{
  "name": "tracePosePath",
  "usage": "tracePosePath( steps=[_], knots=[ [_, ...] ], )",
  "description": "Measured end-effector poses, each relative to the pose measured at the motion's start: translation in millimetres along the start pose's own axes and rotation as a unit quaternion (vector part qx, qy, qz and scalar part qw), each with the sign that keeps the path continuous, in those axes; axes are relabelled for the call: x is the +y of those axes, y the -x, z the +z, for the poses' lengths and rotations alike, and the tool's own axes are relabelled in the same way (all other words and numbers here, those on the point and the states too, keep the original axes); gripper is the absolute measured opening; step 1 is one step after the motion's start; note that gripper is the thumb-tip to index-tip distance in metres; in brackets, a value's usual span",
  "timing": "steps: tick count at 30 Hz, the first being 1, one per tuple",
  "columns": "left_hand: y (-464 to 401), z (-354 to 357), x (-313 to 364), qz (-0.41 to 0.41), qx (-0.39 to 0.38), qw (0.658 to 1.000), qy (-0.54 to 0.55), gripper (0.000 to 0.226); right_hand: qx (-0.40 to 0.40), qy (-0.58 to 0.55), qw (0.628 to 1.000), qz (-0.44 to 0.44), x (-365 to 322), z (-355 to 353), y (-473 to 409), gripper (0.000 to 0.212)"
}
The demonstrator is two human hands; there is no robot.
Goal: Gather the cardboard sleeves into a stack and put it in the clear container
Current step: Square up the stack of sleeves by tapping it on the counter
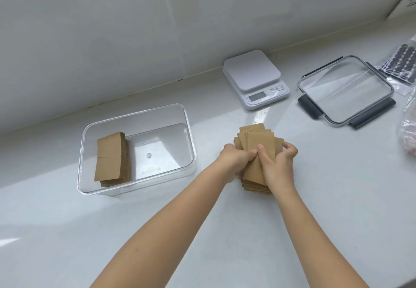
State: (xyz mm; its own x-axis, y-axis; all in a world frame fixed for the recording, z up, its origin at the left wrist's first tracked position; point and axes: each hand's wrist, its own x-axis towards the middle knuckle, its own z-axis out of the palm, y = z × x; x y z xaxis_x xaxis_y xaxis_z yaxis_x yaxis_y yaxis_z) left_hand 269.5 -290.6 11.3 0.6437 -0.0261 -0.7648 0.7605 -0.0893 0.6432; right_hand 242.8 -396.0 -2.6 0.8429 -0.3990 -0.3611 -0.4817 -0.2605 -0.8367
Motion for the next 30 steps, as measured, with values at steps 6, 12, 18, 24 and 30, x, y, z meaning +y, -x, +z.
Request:
tracePosePath(
  steps=[6,12,18,24,30],
  knots=[
    [15.7,-0.4,-10.6,-0.022,-0.035,0.992,0.122,0.044,-0.064,0.02,0.997,0.039,-3.1,-9.4,1.3,0.088],
    [31.5,-13.3,-28.1,-0.024,-0.033,0.993,0.109,0.038,-0.123,0.069,0.989,0.038,1.7,-8.1,14.8,0.078],
    [53.4,-28.6,-56.3,-0.026,-0.052,0.995,0.08,0.032,-0.175,0.082,0.979,0.071,11.4,-9.5,43.9,0.087],
    [75.4,-45.4,-89.1,-0.022,-0.053,0.993,0.1,0.059,-0.251,0.035,0.964,0.075,14.4,-15.2,75.9,0.045],
    [94.7,-57.4,-113.6,0.017,-0.022,0.991,0.134,0.07,-0.268,0.119,0.956,0.028,22.2,-5.6,96.8,0.1]
  ],
)
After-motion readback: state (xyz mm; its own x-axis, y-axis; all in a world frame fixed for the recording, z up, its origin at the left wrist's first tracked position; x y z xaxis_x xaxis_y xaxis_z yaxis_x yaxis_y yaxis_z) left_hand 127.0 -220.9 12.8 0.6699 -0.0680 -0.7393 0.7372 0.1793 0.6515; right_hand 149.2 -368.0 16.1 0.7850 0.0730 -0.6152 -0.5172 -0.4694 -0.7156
